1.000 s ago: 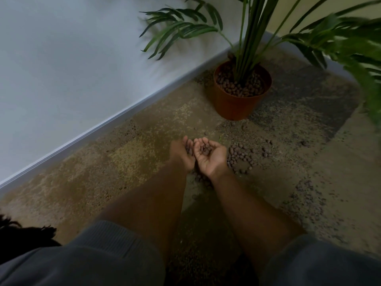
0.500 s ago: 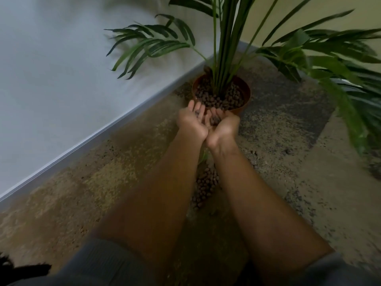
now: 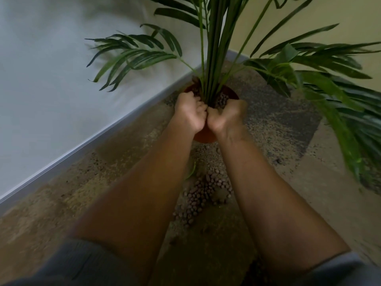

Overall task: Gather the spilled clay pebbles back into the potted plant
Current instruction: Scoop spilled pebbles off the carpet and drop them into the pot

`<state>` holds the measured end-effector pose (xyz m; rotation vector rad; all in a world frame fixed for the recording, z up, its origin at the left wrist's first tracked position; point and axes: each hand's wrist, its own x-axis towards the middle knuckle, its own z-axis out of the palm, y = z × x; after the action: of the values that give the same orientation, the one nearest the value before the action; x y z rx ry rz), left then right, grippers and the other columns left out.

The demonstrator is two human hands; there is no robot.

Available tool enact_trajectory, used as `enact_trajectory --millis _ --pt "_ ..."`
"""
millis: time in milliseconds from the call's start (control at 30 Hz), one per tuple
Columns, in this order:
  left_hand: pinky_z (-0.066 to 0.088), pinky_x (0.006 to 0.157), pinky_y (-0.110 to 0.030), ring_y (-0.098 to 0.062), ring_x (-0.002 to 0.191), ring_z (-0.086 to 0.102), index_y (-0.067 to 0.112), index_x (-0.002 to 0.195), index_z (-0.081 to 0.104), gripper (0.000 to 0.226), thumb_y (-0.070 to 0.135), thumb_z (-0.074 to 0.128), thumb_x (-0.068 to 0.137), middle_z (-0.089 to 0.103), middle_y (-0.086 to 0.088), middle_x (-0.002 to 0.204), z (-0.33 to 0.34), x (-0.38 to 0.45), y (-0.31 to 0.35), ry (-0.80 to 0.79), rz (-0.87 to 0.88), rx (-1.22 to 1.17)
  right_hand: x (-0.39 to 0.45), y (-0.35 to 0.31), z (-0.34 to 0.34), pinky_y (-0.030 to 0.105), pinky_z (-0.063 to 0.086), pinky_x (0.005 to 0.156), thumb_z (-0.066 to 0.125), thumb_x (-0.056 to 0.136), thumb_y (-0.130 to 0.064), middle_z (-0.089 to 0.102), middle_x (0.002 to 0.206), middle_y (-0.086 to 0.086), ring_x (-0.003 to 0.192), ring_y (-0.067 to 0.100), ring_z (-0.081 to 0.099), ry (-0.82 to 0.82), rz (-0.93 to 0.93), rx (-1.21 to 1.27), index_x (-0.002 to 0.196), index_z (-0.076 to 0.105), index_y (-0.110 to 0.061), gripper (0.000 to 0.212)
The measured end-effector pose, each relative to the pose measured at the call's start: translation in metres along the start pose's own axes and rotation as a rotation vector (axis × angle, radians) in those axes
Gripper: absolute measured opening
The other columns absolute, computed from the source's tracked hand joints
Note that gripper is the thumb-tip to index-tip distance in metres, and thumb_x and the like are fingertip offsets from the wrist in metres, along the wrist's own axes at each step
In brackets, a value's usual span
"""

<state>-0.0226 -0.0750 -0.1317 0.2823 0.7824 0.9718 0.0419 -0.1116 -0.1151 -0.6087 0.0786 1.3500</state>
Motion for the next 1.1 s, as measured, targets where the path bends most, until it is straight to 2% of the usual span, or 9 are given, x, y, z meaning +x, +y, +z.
enact_trajectory --millis 100,300,367,500,667,767,867,967,1100 --pt "0.026 0.116 -0.036 -0.025 0.139 0.036 0.004 0.148 0.029 0.05 0.024 0.024 0.103 0.036 -0.016 0.151 -0.012 0.003 0.003 0.038 0.046 -0.043 0.0 0.001 -0.009 0.037 0.032 0.115 0.023 0.101 -0.011 0.037 0.147 0.024 0.137 0.033 0.039 0.103 -0.022 -0.072 0.146 0.03 0.005 0.048" --pt "0.037 0.099 -0.026 -0.014 0.128 0.049 0.021 0.144 0.04 0.046 0.029 0.018 0.104 0.05 0.0 0.144 -0.064 0.003 -0.002 0.268 0.144 0.12 0.001 0.026 -0.034 0.035 0.052 0.098 0.037 0.099 -0.001 0.061 0.115 0.021 0.106 0.031 0.064 0.065 0.089 -0.394 0.138 0.04 0.006 0.04" --pt "0.04 0.099 -0.028 -0.015 0.123 0.051 0.019 0.142 0.042 0.042 0.028 0.025 0.104 0.054 0.0 0.137 -0.086 0.005 -0.011 0.342 0.111 0.232 0.001 0.039 -0.045 0.033 0.054 0.094 0.042 0.097 0.001 0.062 0.115 0.018 0.107 0.029 0.063 0.077 0.16 -0.611 0.13 0.05 0.002 0.034" --pt "0.043 0.064 -0.028 -0.008 0.067 0.047 0.012 0.123 0.057 0.032 0.029 0.044 0.099 0.05 0.005 0.079 -0.127 0.014 -0.029 0.539 0.063 0.645 0.007 0.059 -0.078 0.034 0.055 0.088 0.049 0.092 -0.006 0.067 0.107 0.011 0.102 0.027 0.064 0.161 0.139 -1.353 0.105 0.066 -0.003 0.022" --pt "0.042 0.053 -0.021 -0.004 0.065 0.055 0.021 0.129 0.058 0.042 0.019 0.056 0.087 0.062 0.006 0.09 -0.158 0.028 -0.042 0.549 0.145 1.128 0.022 0.061 -0.119 0.04 0.05 0.096 0.055 0.087 -0.02 0.059 0.125 0.014 0.118 0.028 0.053 0.278 -0.015 -1.922 0.106 0.065 -0.01 0.024" --pt "0.052 0.075 -0.026 -0.012 0.096 0.062 0.031 0.126 0.055 0.046 0.03 0.063 0.081 0.061 -0.002 0.125 -0.168 0.036 -0.046 0.442 0.118 1.316 0.031 0.055 -0.138 0.04 0.044 0.102 0.059 0.087 -0.029 0.04 0.143 0.015 0.132 0.031 0.036 0.432 -0.143 -2.106 0.128 0.054 -0.01 0.046" --pt "0.027 0.114 -0.038 -0.029 0.14 0.028 0.033 0.125 0.055 0.049 0.044 0.065 0.078 0.048 -0.013 0.141 -0.178 0.045 -0.05 0.424 0.091 1.591 0.043 0.045 -0.152 0.038 0.039 0.104 0.057 0.089 -0.031 0.036 0.143 0.016 0.132 0.032 0.032 0.44 -0.194 -2.23 0.133 0.049 -0.008 0.05" --pt "0.025 0.112 -0.042 -0.034 0.14 0.024 0.033 0.118 0.061 0.047 0.05 0.068 0.075 0.036 -0.012 0.148 -0.182 0.045 -0.054 0.418 0.119 1.683 0.054 0.039 -0.162 0.039 0.038 0.106 0.056 0.092 -0.031 0.036 0.143 0.015 0.131 0.032 0.031 0.362 -0.192 -2.245 0.132 0.051 -0.01 0.046" --pt "0.037 0.105 -0.046 -0.029 0.126 0.044 0.043 0.094 0.06 0.034 0.063 0.067 0.067 0.054 -0.002 0.129 -0.184 0.042 -0.058 0.322 0.143 1.76 0.062 0.044 -0.164 0.033 0.035 0.108 0.059 0.088 -0.019 0.038 0.148 0.011 0.138 0.028 0.028 0.127 -0.176 -2.167 0.137 0.052 -0.014 0.05"
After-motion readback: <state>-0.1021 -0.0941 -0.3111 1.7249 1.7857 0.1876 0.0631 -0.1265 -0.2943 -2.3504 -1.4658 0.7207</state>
